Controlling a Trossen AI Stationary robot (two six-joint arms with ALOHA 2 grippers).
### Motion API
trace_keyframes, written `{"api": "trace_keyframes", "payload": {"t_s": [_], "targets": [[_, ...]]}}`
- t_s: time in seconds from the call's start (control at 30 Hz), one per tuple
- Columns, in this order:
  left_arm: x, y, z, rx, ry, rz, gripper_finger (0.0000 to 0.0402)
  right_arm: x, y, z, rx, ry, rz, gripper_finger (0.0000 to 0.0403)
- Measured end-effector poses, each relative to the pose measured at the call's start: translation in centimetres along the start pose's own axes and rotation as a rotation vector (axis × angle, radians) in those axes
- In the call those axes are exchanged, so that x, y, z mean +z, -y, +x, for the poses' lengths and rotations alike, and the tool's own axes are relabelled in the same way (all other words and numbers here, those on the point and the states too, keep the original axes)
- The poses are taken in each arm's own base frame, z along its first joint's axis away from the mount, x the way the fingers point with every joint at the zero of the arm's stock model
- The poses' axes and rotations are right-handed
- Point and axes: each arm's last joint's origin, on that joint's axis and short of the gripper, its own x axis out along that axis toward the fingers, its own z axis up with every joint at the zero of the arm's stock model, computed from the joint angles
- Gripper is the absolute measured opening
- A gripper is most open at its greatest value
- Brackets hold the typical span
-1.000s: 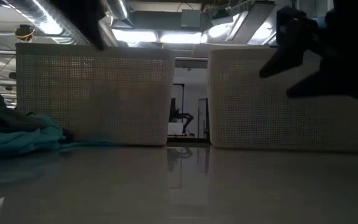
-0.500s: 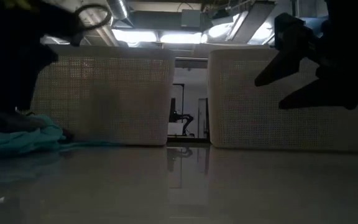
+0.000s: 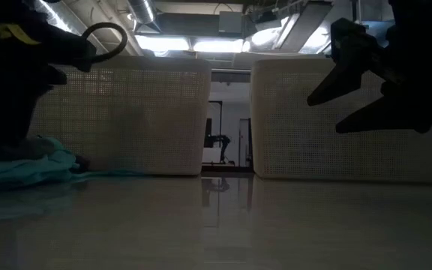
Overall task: Sort clothes
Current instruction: Put the gray sock into the right white bin
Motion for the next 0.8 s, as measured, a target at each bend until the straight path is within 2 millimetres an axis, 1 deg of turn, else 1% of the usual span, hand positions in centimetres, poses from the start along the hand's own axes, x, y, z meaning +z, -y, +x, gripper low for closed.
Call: {"api": "trace_keyframes", "payload": {"t_s": [0.03, 0.1, 0.2, 0.33, 0.4, 0.53, 0.7, 0.8], "targets": [[0.0, 0.0, 0.0, 0.000, 0.000, 0.000, 0.0023, 0.0, 0.0, 0.0, 0.000, 0.000, 0.005, 0.0221], [0.0, 0.0, -0.1, -0.001, 0.000, 0.000, 0.0008, 0.0, 0.0, 0.0, 0.000, 0.000, 0.010, 0.0221], [0.4, 0.2, -0.7, -0.018, 0.017, 0.009, 0.0013, 0.0, 0.0, 0.0, 0.000, 0.000, 0.013, 0.0221], [1.7, 0.8, -2.8, -0.066, 0.075, 0.056, 0.0004, 0.0, 0.0, 0.0, -0.001, 0.001, 0.014, 0.0221], [2.7, 0.9, -4.1, -0.079, 0.133, 0.065, 0.0006, 0.0, 0.0, 0.0, 0.000, 0.001, 0.016, 0.0221], [4.9, 0.5, -6.9, -0.030, 0.302, 0.118, 0.0004, 0.0, 0.0, 0.0, 0.006, 0.004, 0.033, 0.0221], [8.1, -0.7, -10.5, 0.037, 0.523, 0.156, 0.0007, 0.0, 0.0, 0.0, 0.006, 0.004, 0.034, 0.0221], [10.2, -1.5, -11.9, 0.027, 0.651, 0.173, 0.0006, 0.0, 0.0, 0.0, 0.007, 0.003, 0.034, 0.0221]]}}
